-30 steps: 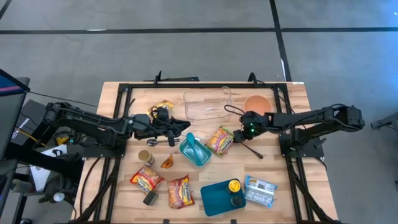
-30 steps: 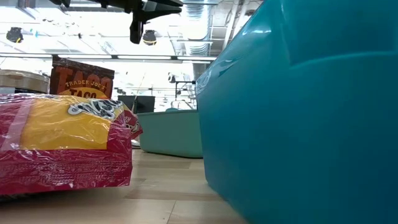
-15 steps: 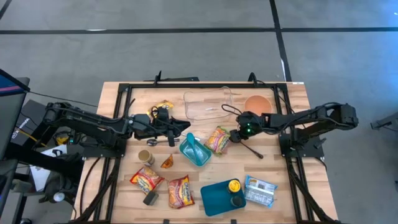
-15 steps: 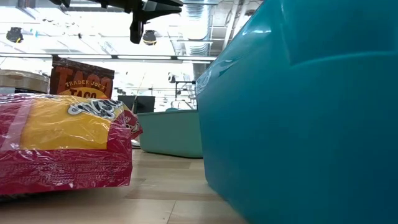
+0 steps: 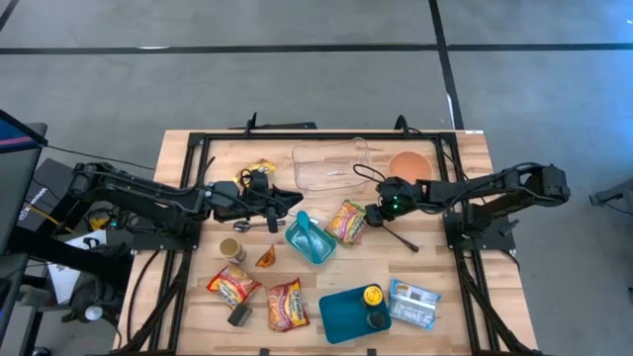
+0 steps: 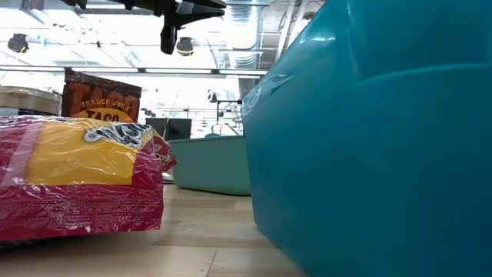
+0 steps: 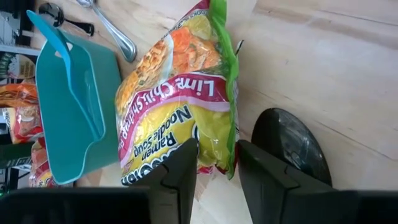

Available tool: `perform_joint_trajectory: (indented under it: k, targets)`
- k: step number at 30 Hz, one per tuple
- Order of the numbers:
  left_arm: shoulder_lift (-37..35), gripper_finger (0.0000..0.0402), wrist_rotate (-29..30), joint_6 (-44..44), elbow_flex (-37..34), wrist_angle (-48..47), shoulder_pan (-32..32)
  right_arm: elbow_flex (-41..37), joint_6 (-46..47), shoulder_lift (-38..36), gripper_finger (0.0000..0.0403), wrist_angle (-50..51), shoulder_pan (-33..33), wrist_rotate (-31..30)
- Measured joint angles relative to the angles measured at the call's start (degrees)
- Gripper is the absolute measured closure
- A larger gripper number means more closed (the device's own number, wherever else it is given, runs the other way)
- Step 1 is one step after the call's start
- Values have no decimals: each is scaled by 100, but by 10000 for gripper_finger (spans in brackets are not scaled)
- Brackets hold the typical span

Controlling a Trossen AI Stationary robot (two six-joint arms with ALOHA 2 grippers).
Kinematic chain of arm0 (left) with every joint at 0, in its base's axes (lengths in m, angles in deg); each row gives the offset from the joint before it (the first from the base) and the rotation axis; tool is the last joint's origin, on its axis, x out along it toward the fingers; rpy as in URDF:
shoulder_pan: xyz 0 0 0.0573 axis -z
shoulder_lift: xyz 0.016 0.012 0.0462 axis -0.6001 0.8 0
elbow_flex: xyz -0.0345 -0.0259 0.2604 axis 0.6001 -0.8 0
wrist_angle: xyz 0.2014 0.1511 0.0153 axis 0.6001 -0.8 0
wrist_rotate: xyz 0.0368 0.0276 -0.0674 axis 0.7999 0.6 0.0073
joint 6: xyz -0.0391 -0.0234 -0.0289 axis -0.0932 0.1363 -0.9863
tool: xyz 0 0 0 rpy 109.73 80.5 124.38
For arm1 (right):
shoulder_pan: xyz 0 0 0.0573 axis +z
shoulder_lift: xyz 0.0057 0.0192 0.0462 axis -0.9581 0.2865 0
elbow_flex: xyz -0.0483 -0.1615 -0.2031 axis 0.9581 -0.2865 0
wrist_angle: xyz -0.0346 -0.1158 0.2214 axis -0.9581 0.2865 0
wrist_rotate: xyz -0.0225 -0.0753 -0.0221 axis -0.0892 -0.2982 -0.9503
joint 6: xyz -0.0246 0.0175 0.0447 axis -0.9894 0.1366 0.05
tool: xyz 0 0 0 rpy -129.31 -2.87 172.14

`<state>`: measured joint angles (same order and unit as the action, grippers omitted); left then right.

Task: Pick & Place Food Item
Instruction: Put the green noodle pack into the transparent bin

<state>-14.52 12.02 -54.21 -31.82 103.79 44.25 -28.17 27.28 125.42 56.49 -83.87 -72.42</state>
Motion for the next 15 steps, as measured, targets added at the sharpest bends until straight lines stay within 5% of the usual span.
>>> perform_joint_trajectory:
  k: [15]
  targets:
    - [0, 366, -7, -1, 0, 1, 0, 0, 48, 0, 398, 0, 0, -90]
